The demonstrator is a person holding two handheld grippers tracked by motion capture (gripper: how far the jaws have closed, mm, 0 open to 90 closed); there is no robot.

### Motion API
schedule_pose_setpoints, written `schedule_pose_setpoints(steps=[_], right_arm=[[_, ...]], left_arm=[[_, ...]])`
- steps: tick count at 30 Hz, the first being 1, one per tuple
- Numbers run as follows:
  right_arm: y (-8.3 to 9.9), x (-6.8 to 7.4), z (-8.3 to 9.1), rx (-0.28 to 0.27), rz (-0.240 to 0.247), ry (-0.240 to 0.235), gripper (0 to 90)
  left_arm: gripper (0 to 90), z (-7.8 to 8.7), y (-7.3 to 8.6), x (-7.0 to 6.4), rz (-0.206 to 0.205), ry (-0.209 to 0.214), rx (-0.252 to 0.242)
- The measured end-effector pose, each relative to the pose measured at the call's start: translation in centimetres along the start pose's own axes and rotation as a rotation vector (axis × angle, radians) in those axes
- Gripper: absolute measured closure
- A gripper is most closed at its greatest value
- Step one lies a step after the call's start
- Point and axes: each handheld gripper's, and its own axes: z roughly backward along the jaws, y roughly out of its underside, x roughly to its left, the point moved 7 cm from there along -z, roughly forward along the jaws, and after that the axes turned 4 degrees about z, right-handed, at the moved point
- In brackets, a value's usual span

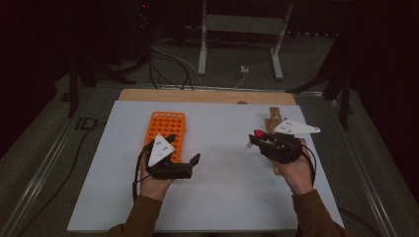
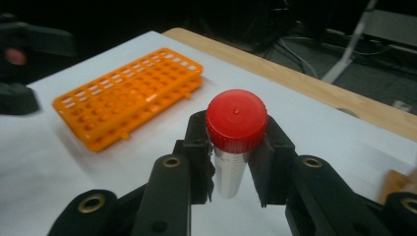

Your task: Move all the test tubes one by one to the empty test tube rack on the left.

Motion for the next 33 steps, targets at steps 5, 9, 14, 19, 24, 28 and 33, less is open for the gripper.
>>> schedule_pose_setpoints(steps=[5, 9, 14, 19, 24, 28, 33], right_arm=[[-0.2, 0.8, -0.8, 0.002, -0.001, -0.031, 71.8], [-0.4, 1.9, -1.7, 0.011, 0.005, -0.062, 71.7], [-0.7, 2.7, -2.3, 0.008, 0.008, -0.086, 71.7], [-1.0, 3.7, -3.0, 0.011, 0.01, -0.114, 71.7], [-1.0, 4.5, -3.5, 0.017, 0.016, -0.137, 71.7], [-0.9, 4.8, -3.7, 0.018, 0.007, -0.159, 71.7], [-0.5, 5.0, -4.0, 0.027, 0.01, -0.17, 71.8]], left_arm=[[5.5, -1.9, -0.5, -1.7, -0.02, 0.054, 0.01], [9.3, -3.7, -0.7, -3.3, -0.017, 0.105, 0.014], [15.5, -5.0, -0.6, -4.6, -0.035, 0.146, 0.035], [23.9, -6.3, -0.7, -6.0, -0.06, 0.176, 0.051], [49.9, -7.0, -0.5, -6.5, -0.061, 0.198, 0.075], [62.9, -7.3, -0.3, -6.4, -0.049, 0.219, 0.086], [71.5, -7.3, -0.3, -6.5, -0.033, 0.238, 0.082]])
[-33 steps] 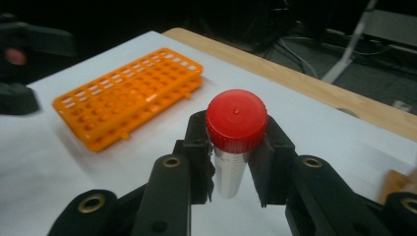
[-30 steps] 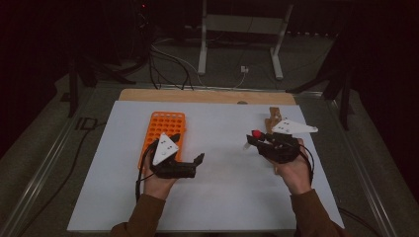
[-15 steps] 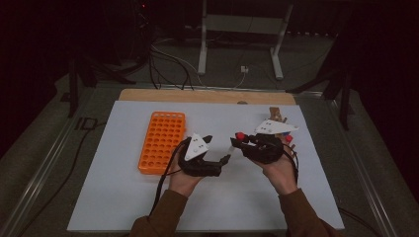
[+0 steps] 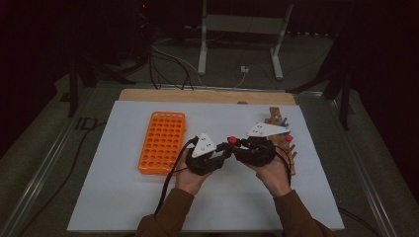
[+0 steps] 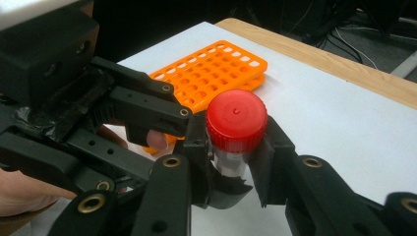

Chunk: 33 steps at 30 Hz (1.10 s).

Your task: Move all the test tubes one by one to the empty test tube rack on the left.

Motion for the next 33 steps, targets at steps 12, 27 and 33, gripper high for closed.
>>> schedule_pose_setpoints(steps=[12, 27, 33], right_arm=[[0.0, -0.6, 1.1, -0.069, -0.026, 0.001, 33.9], [2.0, -3.0, 3.8, -0.126, -0.017, 0.143, 0.1], [3.0, -3.8, 4.7, -0.132, -0.011, 0.193, 0.1]], left_arm=[[75.6, 0.2, 0.4, 0.4, 0.0, -0.005, 0.005], [75.6, 2.6, 0.9, 3.0, 0.029, -0.075, -0.012], [75.6, 3.6, 0.8, 4.1, 0.044, -0.105, -0.03]])
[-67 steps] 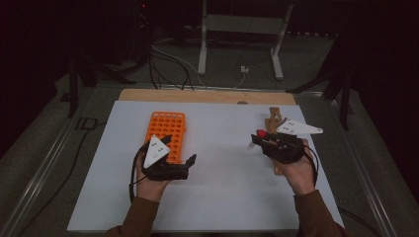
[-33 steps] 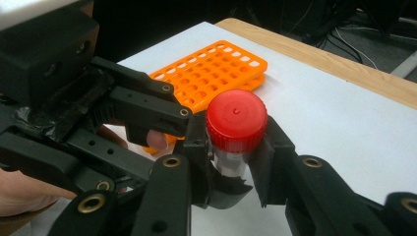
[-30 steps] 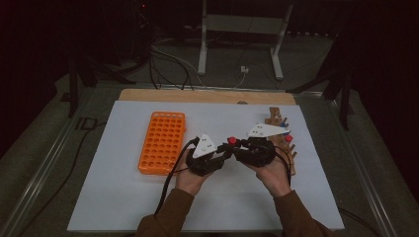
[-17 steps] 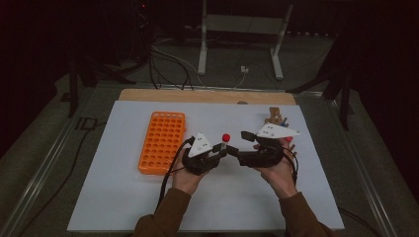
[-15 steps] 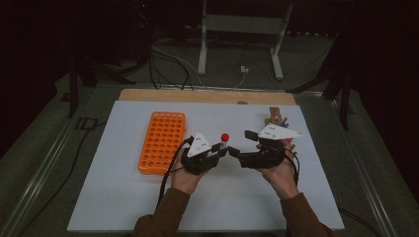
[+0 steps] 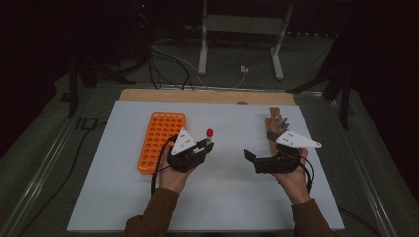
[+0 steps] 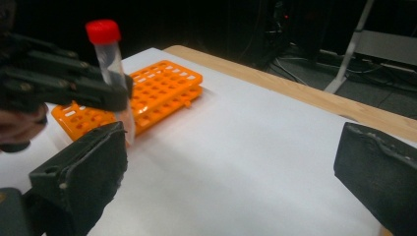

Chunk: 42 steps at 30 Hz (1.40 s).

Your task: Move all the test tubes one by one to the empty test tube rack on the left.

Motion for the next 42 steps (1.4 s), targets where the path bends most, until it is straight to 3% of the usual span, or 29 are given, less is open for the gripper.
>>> schedule_pose_setpoints(steps=[11, 16, 29, 36, 42], right_arm=[[1.6, -1.8, 2.0, -0.025, -0.035, 0.063, 0.1], [2.2, -2.5, 2.9, -0.034, -0.048, 0.084, 0.1], [3.0, -3.5, 3.9, -0.038, -0.056, 0.126, 0.1], [3.2, -3.7, 4.1, -0.039, -0.064, 0.13, 0.2], [3.7, -3.9, 4.2, -0.028, -0.062, 0.137, 0.2]], left_arm=[[75.5, 1.9, 0.6, 2.2, 0.027, -0.061, -0.017], [75.4, 3.0, 1.8, 3.1, 0.03, -0.094, -0.005], [75.4, 6.5, 4.7, 5.3, 0.081, -0.176, -0.015], [75.4, 7.2, 6.1, 5.5, 0.101, -0.189, 0.012], [75.3, 7.2, 7.4, 5.3, 0.088, -0.193, 0.069]])
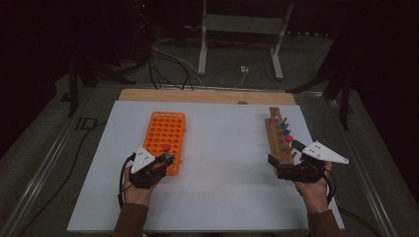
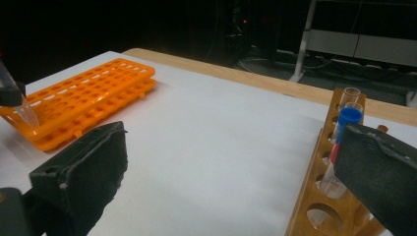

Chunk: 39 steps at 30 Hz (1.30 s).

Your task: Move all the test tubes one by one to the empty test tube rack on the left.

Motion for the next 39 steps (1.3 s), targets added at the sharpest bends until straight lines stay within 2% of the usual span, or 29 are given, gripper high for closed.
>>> schedule_pose_setpoints(steps=[6, 13, 19, 23, 30, 32, 34, 37, 39], right_arm=[[0.1, -0.3, 0.1, -0.001, -0.005, 0.008, 0.1], [0.5, -0.3, -0.3, 0.014, -0.004, 0.008, 0.2], [0.5, 0.0, -0.7, 0.018, 0.0, 0.004, 0.2], [0.6, 0.2, -0.9, 0.026, 0.003, 0.0, 0.2], [0.7, 0.0, -0.9, 0.029, 0.001, 0.009, 0.2], [0.7, -0.2, -0.8, 0.026, -0.004, 0.016, 0.2], [0.7, -0.5, -0.8, 0.032, -0.004, 0.025, 0.2], [0.8, -1.2, -0.7, 0.042, -0.008, 0.049, 0.3], [0.9, -1.4, -0.7, 0.046, -0.003, 0.056, 0.3]], left_arm=[[75.5, -0.2, 1.3, 0.3, -0.014, -0.022, 0.076], [75.5, -0.6, 0.8, -0.1, -0.024, -0.039, 0.091], [75.4, -1.9, 1.0, 0.1, 0.02, -0.053, 0.147], [75.4, -2.2, 1.3, -0.1, -0.002, -0.07, 0.171], [75.4, -2.0, 1.6, -0.2, -0.01, -0.071, 0.17], [74.4, -2.0, 1.6, -0.2, -0.006, -0.059, 0.165], [69.4, -2.0, 1.6, -0.2, 0.011, -0.038, 0.154], [59.3, -2.0, 1.6, -0.2, 0.013, -0.034, 0.14], [58.0, -1.8, 1.5, -0.2, 0.028, -0.02, 0.123]])
